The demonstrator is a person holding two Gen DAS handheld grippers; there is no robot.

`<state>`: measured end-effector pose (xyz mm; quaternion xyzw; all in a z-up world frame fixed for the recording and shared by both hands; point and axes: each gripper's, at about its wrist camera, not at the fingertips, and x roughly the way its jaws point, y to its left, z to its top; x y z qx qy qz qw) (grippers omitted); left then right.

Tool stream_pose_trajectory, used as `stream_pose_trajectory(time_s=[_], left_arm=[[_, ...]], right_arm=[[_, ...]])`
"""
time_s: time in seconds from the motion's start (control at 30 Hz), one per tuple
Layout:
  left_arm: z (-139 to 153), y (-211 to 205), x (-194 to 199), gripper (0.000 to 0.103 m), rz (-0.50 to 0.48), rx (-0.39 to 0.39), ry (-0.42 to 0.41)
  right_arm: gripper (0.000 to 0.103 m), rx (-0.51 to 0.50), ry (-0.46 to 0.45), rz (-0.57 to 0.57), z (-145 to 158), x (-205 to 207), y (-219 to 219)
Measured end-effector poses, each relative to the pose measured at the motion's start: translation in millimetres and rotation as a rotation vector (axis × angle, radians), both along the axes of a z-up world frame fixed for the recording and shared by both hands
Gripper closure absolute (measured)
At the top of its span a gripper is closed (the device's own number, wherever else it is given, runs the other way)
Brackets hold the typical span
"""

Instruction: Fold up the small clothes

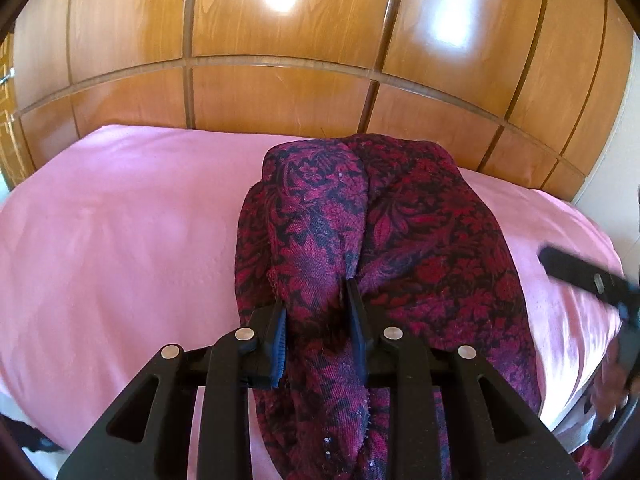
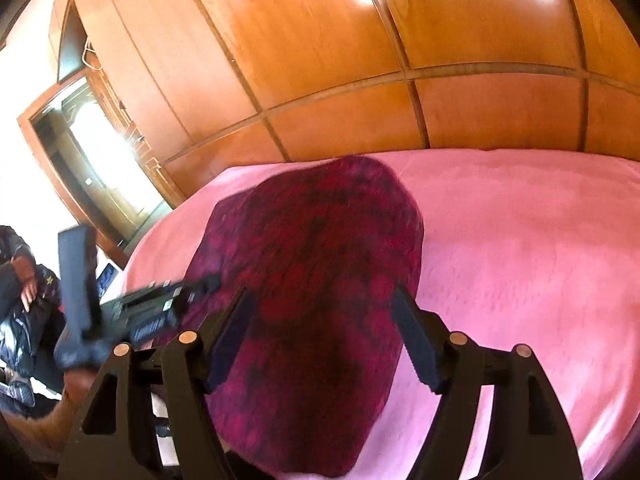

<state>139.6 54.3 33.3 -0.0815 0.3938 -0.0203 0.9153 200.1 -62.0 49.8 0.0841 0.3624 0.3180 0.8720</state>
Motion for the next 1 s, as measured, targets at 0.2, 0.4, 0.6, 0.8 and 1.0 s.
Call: stream_pose_trajectory(time_s=[0.2,0.4,0.6,0.8,1.0], left_arm=[[-0.9,5.1,-4.5,0.072,0.015,0.002,-0.005],[-2.9,9.7,-4.0,0.072,0.013,-0.012,-0.004],[-6.4,14.2,-3.4,0.072,0.013,-0.028,-0.005],[-12.4,19.4,-2.0,0.062,0.03,-0.027,0.0],[-21.7,23.1,-1.5,0.06,0.049,-0.031,0.006]], right_arm=[[0.043,-0.044,0.0,0.036,17.5,30.4,27.2],[0.043,-0.121,0.002,0.063,20.4,60.3,51.7],[0.042,-0.168,0.031,0.064,16.0,82.2,66.9],[0.039,-0.244,0.095,0.072,-3.9,105.2,87.3],[0.03,-0.205,0.166,0.041,-29.8,123.5,91.4]])
